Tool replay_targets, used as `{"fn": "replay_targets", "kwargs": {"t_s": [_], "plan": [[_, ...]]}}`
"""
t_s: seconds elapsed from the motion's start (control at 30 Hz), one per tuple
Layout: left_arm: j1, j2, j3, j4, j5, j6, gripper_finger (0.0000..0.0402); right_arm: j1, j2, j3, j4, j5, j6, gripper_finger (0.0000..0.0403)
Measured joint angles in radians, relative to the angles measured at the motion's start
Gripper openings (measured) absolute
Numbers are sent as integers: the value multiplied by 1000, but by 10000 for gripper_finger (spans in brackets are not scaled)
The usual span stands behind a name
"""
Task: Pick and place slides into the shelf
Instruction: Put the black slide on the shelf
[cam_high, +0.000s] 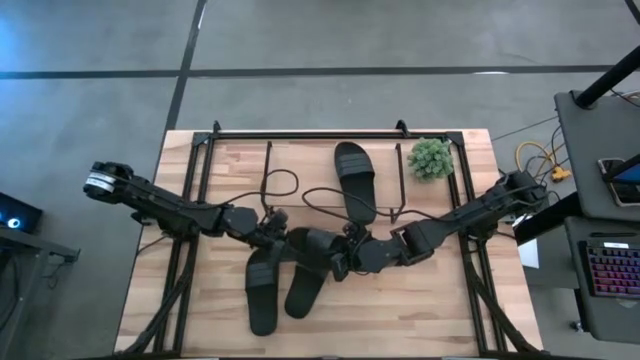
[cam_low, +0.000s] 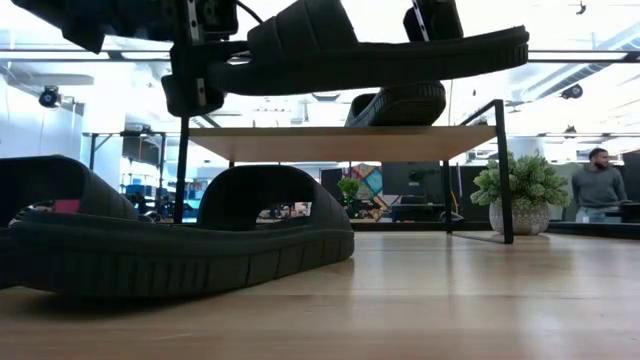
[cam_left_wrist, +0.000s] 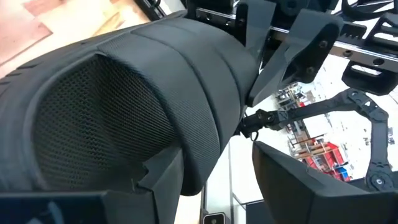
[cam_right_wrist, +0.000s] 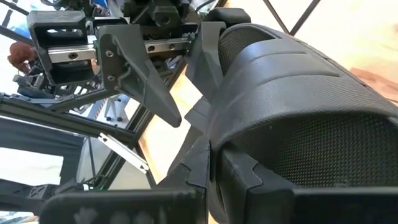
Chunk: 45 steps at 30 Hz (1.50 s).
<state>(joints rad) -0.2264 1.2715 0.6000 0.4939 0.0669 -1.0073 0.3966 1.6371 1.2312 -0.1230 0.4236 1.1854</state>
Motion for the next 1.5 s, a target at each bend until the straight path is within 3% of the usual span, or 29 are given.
{"fn": "replay_targets", "kwargs": {"t_s": [0.5,0.8,0.9,1.17,1.33,1.5], "plan": [[4,0,-25,24,-42,0,176,-3,-5,0,31,0,-33,13],[6,2,-12,82,-103,108,170,-2,-2,-1,32,-4,-8,13],[7,2,-11,82,-104,127,143,-2,-2,3,30,-8,-12,13],[9,2,-11,86,-79,199,12,0,-2,3,34,-13,-8,13],[19,-24,-6,43,-42,210,4,4,-5,3,25,-18,-8,13],[33,-125,-3,-56,-32,223,1,39,-26,7,20,-6,-22,13]]}}
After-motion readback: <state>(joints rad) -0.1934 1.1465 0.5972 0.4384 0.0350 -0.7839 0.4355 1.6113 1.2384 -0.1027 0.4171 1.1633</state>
